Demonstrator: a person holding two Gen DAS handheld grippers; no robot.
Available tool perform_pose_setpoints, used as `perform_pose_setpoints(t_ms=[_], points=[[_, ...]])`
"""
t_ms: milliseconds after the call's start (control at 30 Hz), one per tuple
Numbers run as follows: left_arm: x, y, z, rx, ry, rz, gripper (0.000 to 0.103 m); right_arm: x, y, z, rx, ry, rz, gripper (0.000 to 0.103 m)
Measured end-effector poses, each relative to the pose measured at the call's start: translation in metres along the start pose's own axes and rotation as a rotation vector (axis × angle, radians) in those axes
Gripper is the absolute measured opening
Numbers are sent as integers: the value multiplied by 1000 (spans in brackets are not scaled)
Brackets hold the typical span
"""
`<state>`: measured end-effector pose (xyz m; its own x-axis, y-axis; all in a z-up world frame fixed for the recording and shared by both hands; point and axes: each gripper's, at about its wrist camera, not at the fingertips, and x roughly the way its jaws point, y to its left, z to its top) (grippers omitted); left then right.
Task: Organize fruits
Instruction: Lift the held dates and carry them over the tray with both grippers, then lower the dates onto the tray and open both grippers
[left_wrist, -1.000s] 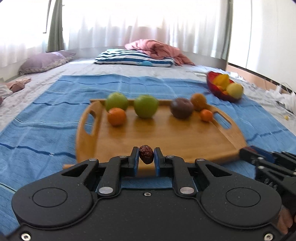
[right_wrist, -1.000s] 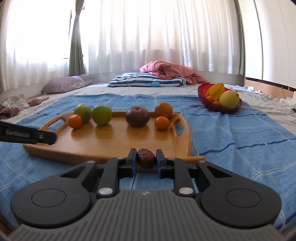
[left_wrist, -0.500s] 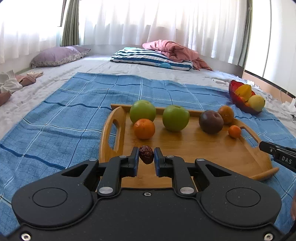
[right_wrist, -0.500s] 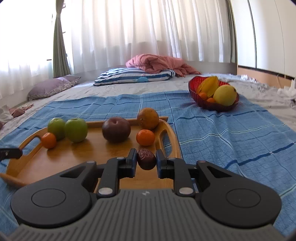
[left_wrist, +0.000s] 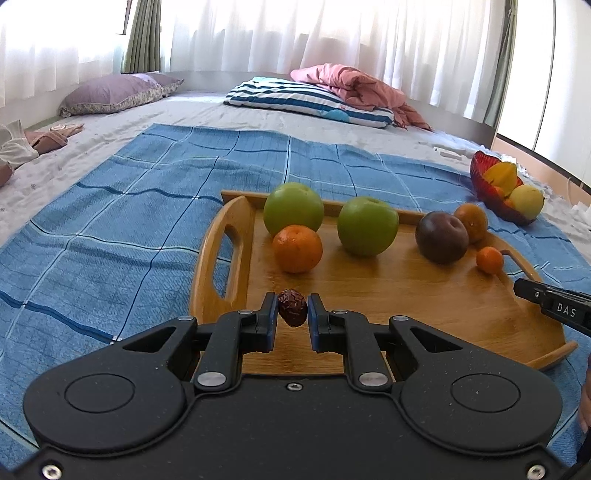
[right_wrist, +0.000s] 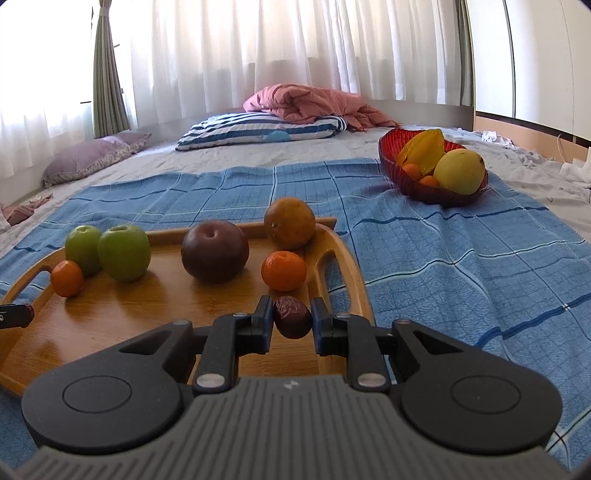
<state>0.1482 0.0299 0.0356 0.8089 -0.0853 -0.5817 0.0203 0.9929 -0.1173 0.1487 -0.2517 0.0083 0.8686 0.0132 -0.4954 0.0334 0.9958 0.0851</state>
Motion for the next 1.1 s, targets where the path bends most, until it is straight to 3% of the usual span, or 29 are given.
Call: perform_pose_setpoints(t_ms=[833, 1100], points=[[18, 3, -7, 10, 30, 14, 17, 8, 7, -6, -34, 45, -31, 26], [17, 1, -9, 20, 28, 18, 18, 10, 8, -6, -42, 54, -27, 32]])
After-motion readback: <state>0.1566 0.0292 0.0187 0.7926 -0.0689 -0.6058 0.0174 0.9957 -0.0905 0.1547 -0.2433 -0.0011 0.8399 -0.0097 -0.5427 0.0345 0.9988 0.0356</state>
